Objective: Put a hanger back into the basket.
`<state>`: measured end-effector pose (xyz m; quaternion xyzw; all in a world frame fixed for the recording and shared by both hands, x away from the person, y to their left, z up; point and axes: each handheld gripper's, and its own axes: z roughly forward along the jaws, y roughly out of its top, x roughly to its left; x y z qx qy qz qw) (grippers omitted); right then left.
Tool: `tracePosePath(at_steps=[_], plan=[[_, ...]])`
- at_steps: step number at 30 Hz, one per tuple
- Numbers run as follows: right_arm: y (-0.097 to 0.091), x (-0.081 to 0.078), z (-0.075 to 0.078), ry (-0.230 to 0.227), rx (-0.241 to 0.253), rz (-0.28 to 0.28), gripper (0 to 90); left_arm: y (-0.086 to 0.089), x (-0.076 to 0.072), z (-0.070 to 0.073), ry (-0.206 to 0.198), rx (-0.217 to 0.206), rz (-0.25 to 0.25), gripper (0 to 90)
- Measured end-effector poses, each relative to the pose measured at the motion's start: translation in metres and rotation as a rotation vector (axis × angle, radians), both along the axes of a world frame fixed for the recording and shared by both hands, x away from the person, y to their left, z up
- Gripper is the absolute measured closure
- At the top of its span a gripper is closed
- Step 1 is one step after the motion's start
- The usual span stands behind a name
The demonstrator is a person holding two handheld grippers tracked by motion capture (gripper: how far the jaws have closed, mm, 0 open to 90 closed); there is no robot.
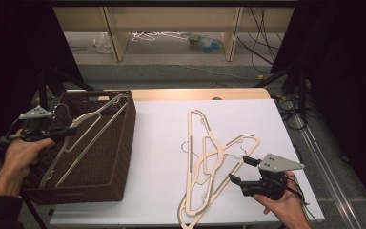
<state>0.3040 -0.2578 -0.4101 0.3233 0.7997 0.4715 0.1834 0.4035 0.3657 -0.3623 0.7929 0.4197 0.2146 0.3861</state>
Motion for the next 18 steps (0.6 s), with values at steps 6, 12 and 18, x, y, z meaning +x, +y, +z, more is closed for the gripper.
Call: tracePosePath(at_steps=[6, 12, 18], plan=[[0.0, 0.001, -0.002, -0.008, 0.0, 0.003, 23.5, -0.002, 0.008, -0.016, 0.103, 0.019, 0.02, 85.0], [0.0, 0.001, -0.002, 0.0, -0.003, 0.01, 23.5, -0.001, 0.014, -0.028, 0.078, 0.024, 0.069, 80.4], [0.0, 0.001, -0.003, 0.006, -0.018, 0.005, 23.4, 0.007, 0.008, -0.027, 0.069, 0.082, 0.177, 61.8]])
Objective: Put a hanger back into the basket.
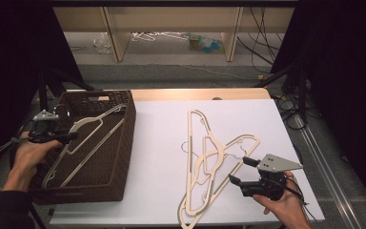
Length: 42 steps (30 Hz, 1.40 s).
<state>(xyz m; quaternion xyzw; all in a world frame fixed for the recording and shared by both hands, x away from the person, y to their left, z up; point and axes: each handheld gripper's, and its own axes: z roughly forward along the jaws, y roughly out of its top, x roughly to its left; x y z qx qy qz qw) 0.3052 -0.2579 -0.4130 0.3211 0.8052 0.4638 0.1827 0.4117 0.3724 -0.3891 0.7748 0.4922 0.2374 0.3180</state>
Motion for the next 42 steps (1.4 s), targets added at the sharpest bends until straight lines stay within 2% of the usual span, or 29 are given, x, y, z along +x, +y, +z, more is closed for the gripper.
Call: tracePosePath(at_steps=[1, 2, 3, 4, 5, 6, 9, 12, 13, 14, 15, 16, 18, 19, 20, 21, 22, 23, 24, 25, 26, 29, 32, 34, 38, 42], plan=[[0.0, 0.0, 0.0, 0.003, -0.006, 0.0, 23.4, 0.0, -0.002, 0.0, 0.0, 0.0, 0.029, 58.8], [0.001, 0.0, 0.0, -0.003, 0.008, 0.004, 23.4, 0.001, -0.003, 0.002, 0.007, 0.025, 0.024, 55.6], [0.0, 0.0, 0.0, 0.003, -0.005, 0.001, 23.4, 0.001, -0.003, 0.002, 0.007, 0.025, 0.024, 51.5], [0.0, 0.0, 0.0, 0.003, -0.005, 0.001, 23.4, -0.001, -0.006, 0.003, 0.017, 0.024, 0.057, 51.5], [0.001, 0.0, -0.001, -0.003, 0.007, 0.005, 23.4, -0.001, -0.008, 0.004, 0.007, 0.028, 0.071, 47.9], [0.001, 0.0, -0.001, 0.0, 0.009, 0.003, 23.4, -0.004, -0.011, 0.006, -0.007, 0.018, 0.115, 44.1], [0.001, 0.0, -0.002, 0.005, 0.012, 0.003, 23.4, -0.009, -0.019, 0.014, -0.038, 0.022, 0.082, 44.4], [0.0, 0.0, -0.002, 0.006, 0.006, -0.001, 23.4, -0.027, -0.03, 0.021, -0.099, -0.05, 0.069, 39.5], [0.0, 0.0, -0.002, 0.005, 0.002, -0.002, 23.4, -0.027, -0.03, 0.021, -0.099, -0.05, 0.069, 38.2], [0.0, 0.001, -0.003, 0.004, 0.013, 0.004, 23.4, -0.037, -0.035, 0.024, -0.122, -0.091, 0.061, 36.2], [0.0, 0.001, -0.003, 0.004, 0.013, 0.004, 23.4, -0.045, -0.039, 0.027, -0.137, -0.101, 0.036, 36.2], [0.0, 0.001, -0.004, 0.006, 0.012, 0.005, 23.3, -0.057, -0.045, 0.029, -0.153, -0.132, 0.027, 34.1], [0.001, 0.0, -0.005, 0.018, 0.016, 0.001, 23.2, -0.073, -0.052, 0.031, -0.181, -0.144, -0.038, 30.5], [0.001, 0.0, -0.005, 0.018, 0.016, 0.001, 23.2, -0.084, -0.057, 0.031, -0.18, -0.16, -0.062, 30.5], [0.001, 0.0, -0.005, 0.013, 0.016, 0.0, 22.4, -0.1, -0.064, 0.031, -0.197, -0.144, -0.122, 28.2], [0.0, 0.0, -0.006, 0.009, 0.015, 0.0, 21.8, -0.112, -0.07, 0.031, -0.197, -0.148, -0.139, 27.5], [0.0, 0.0, -0.006, 0.009, 0.015, 0.0, 21.8, -0.112, -0.07, 0.031, -0.197, -0.148, -0.139, 26.3], [0.0, 0.0, -0.006, 0.009, 0.016, 0.006, 21.5, -0.121, -0.073, 0.031, -0.215, -0.144, -0.163, 26.3], [0.0, 0.0, -0.006, 0.017, 0.013, -0.001, 21.3, -0.132, -0.079, 0.029, -0.221, -0.165, -0.176, 25.3], [0.0, -0.001, -0.007, 0.026, 0.017, -0.007, 19.8, -0.146, -0.085, 0.027, -0.238, -0.186, -0.22, 24.9], [0.0, -0.001, -0.007, 0.026, 0.017, -0.007, 19.8, -0.146, -0.085, 0.027, -0.238, -0.186, -0.22, 24.3], [0.002, -0.001, -0.009, 0.026, 0.015, -0.015, 17.8, -0.172, -0.098, 0.021, -0.275, -0.211, -0.296, 22.9], [0.003, 0.0, -0.009, 0.025, 0.015, -0.014, 16.8, -0.186, -0.106, 0.015, -0.29, -0.245, -0.321, 22.1], [0.004, -0.001, -0.009, 0.03, 0.018, -0.013, 16.5, -0.194, -0.111, 0.009, -0.285, -0.25, -0.335, 22.0], [0.004, -0.001, -0.01, 0.028, 0.017, -0.014, 16.4, -0.201, -0.117, -0.003, -0.284, -0.275, -0.344, 21.5], [0.005, 0.0, -0.011, 0.046, -0.001, -0.023, 16.4, -0.206, -0.122, -0.012, -0.317, -0.256, -0.358, 20.7]])
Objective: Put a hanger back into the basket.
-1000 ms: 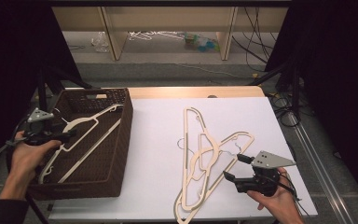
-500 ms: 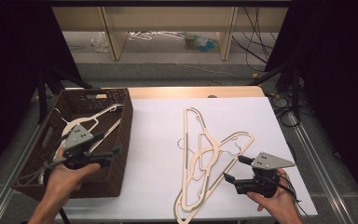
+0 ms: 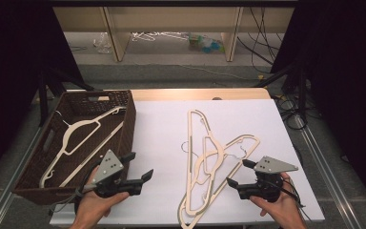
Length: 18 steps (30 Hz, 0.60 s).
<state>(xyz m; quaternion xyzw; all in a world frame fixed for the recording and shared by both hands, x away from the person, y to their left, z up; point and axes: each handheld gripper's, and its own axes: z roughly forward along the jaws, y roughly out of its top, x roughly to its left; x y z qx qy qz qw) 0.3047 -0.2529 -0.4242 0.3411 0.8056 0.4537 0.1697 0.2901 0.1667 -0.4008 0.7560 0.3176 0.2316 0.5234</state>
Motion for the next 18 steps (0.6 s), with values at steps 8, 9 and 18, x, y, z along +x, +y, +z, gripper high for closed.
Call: tracePosePath(at_steps=[8, 9, 18], plan=[[0.012, 0.0, -0.008, 0.051, -0.06, -0.02, 17.0, -0.017, -0.014, -0.02, -0.012, 0.031, -0.024, 19.9], [0.016, 0.001, -0.01, 0.065, -0.068, -0.01, 17.0, -0.017, -0.014, -0.02, -0.012, 0.031, -0.024, 19.8], [0.052, 0.011, -0.029, 0.154, -0.197, -0.033, 21.1, -0.021, -0.015, -0.033, 0.005, 0.07, -0.025, 19.6]])
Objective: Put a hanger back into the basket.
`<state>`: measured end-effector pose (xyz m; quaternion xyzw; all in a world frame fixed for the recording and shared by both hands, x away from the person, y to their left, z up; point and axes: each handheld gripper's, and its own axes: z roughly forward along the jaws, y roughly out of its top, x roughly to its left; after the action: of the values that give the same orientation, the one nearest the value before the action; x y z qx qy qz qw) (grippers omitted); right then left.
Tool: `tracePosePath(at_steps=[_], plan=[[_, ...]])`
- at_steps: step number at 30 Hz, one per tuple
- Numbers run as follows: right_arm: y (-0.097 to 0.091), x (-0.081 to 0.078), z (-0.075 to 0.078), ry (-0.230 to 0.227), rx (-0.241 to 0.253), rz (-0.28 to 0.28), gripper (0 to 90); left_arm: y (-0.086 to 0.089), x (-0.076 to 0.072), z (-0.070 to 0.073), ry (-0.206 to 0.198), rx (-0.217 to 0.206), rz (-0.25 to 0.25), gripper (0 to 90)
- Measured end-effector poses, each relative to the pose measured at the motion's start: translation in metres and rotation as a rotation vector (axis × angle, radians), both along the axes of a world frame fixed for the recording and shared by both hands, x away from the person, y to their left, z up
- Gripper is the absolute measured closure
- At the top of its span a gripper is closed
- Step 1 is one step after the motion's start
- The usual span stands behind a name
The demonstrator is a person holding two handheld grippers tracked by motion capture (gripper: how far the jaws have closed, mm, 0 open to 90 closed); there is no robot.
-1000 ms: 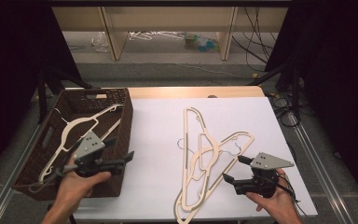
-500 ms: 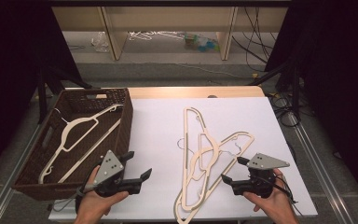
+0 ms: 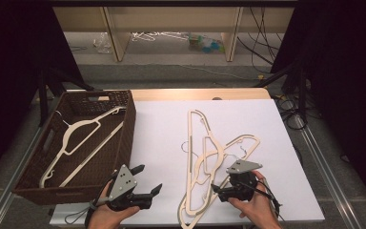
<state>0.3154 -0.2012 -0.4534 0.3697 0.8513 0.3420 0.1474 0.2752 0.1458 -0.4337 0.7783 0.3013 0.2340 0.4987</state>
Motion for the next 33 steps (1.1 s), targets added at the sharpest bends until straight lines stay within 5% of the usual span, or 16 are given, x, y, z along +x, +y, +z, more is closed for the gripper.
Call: tracePosePath(at_steps=[7, 11, 15, 20, 22, 29, 33], plan=[[0.019, 0.018, -0.013, 0.053, -0.013, -0.064, 22.6, 0.001, 0.0, -0.001, -0.001, 0.001, -0.009, 19.6], [0.032, 0.024, -0.021, 0.125, -0.079, -0.078, 27.7, 0.0, 0.0, -0.002, 0.0, 0.006, -0.01, 19.8], [0.041, 0.026, -0.024, 0.141, -0.13, -0.094, 30.5, -0.002, -0.001, -0.004, 0.01, 0.001, -0.015, 20.5], [0.04, 0.027, -0.022, 0.151, -0.139, -0.077, 36.1, -0.003, -0.001, -0.006, 0.009, 0.022, -0.027, 20.9], [0.033, 0.03, -0.018, 0.17, -0.142, -0.065, 48.6, -0.004, -0.001, -0.005, 0.004, 0.016, -0.033, 21.2], [0.015, 0.039, -0.011, 0.184, -0.165, -0.072, 65.1, -0.004, -0.002, -0.006, 0.012, 0.022, -0.035, 21.6], [-0.002, 0.044, -0.008, 0.219, -0.132, -0.06, 70.9, -0.005, -0.002, -0.006, 0.011, 0.023, -0.04, 21.8]])
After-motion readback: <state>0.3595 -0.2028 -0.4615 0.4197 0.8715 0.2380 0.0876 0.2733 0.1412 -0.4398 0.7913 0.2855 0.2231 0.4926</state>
